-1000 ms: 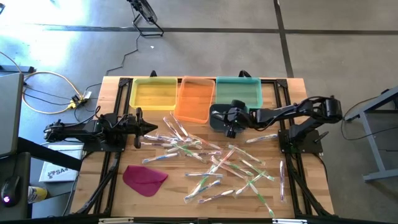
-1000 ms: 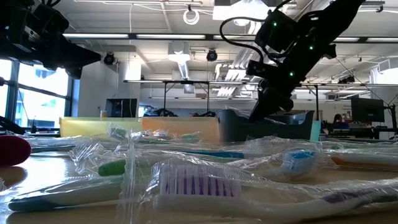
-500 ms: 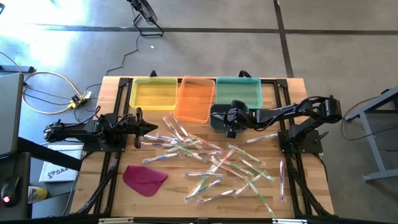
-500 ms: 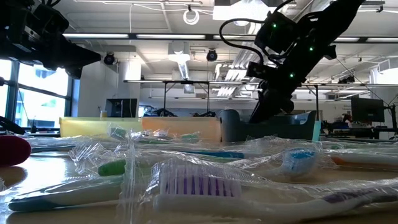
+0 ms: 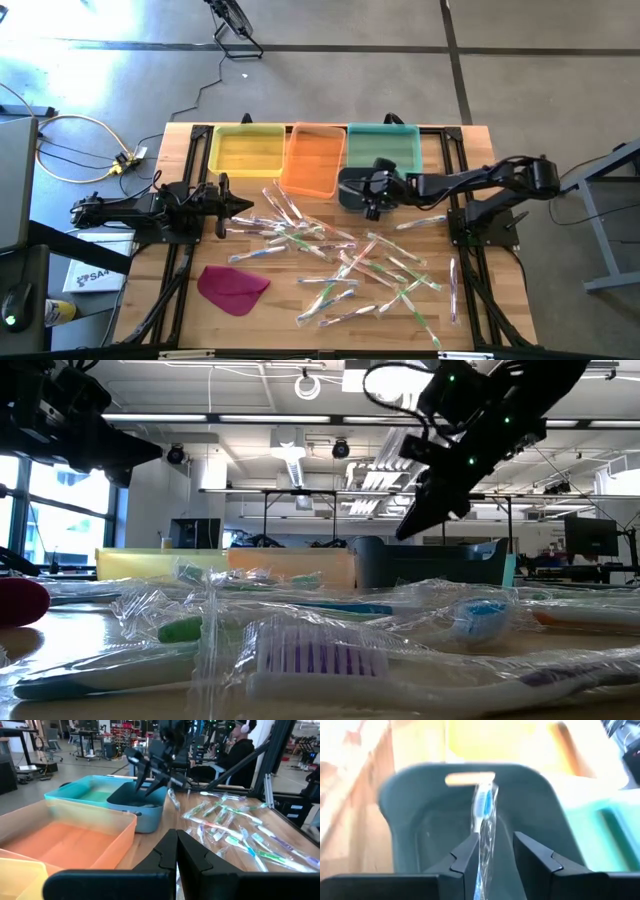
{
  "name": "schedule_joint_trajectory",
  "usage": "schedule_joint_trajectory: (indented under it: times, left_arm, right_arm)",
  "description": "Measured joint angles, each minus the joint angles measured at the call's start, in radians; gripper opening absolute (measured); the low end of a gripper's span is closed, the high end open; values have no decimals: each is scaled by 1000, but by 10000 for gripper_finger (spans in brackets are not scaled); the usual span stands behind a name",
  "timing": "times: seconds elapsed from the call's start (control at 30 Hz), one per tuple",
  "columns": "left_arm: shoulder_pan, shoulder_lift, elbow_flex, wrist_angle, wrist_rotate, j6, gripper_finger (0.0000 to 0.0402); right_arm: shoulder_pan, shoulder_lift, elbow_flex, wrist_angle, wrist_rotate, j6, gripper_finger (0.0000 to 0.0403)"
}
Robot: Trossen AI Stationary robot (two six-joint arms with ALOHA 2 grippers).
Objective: Pick & Place Toothbrushes
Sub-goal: Put the green toothbrush into the orange bin
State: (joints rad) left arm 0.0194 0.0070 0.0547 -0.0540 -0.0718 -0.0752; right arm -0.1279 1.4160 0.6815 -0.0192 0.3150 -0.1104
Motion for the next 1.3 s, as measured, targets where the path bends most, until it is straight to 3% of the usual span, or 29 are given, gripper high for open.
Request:
schedule_joint_trajectory:
  times: [0.17,0.43,0.7,0.93,1.3]
  left_arm:
    - [0,0,-3,25,-1,-85,0]
    - [0,0,-3,97,-24,-87,0]
    - [0,65,-2,111,-56,-133,0]
    - [0,202,-2,157,-78,-209,0]
    - [0,570,-1,518,-80,-192,0]
  right_arm:
    - [31,-96,0,2,0,17,85]
    - [82,-261,0,-3,-4,64,11]
    - [107,-366,0,-29,-4,143,3]
    - [115,-376,0,-24,-4,151,3]
    - [115,-371,0,-5,-4,142,3]
